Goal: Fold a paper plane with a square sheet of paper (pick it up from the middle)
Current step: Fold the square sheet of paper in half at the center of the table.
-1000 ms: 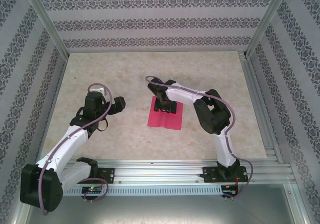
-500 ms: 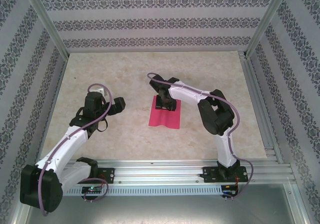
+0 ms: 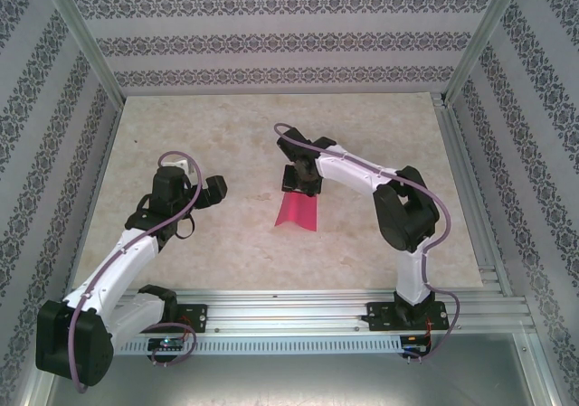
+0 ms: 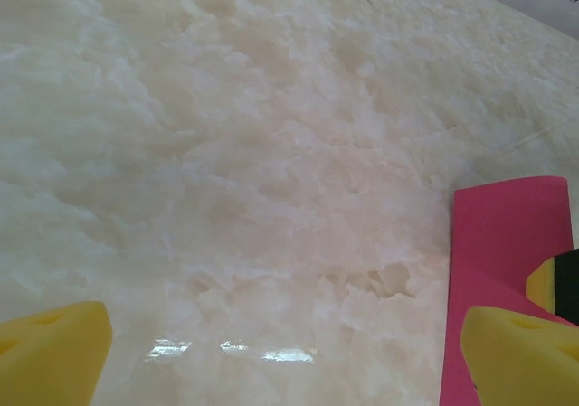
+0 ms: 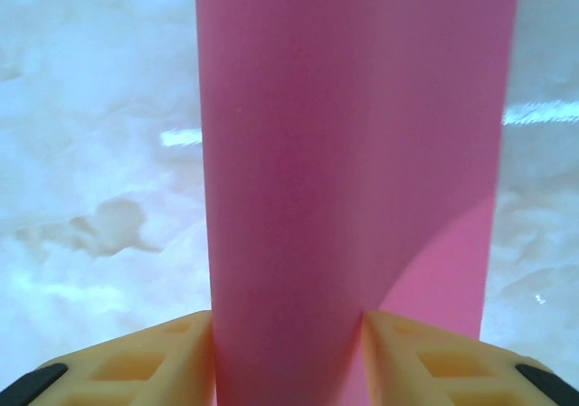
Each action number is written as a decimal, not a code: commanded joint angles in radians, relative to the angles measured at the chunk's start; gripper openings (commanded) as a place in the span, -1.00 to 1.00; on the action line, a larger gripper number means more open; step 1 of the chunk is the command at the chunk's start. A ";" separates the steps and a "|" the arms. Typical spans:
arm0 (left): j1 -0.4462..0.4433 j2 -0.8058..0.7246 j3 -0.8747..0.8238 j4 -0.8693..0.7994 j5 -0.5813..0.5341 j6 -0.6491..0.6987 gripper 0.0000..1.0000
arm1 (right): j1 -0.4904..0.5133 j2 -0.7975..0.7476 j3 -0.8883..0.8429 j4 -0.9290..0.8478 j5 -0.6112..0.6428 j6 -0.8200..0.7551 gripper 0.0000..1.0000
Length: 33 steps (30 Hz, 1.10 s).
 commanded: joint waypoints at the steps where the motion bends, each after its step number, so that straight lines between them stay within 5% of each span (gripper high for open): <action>1: -0.022 -0.013 0.046 -0.012 0.030 -0.018 1.00 | -0.008 -0.128 -0.052 0.134 -0.106 0.003 -0.10; 10: -0.084 0.038 0.090 0.019 0.036 -0.048 1.00 | -0.111 -0.250 -0.360 0.496 -0.346 0.109 -0.12; 25: -0.321 0.366 0.240 0.133 0.045 -0.103 1.00 | -0.252 -0.265 -0.599 0.492 -0.437 -0.133 0.00; 33: -0.352 0.467 0.325 0.113 0.022 -0.106 1.00 | -0.291 -0.268 -0.618 0.475 -0.450 -0.156 0.08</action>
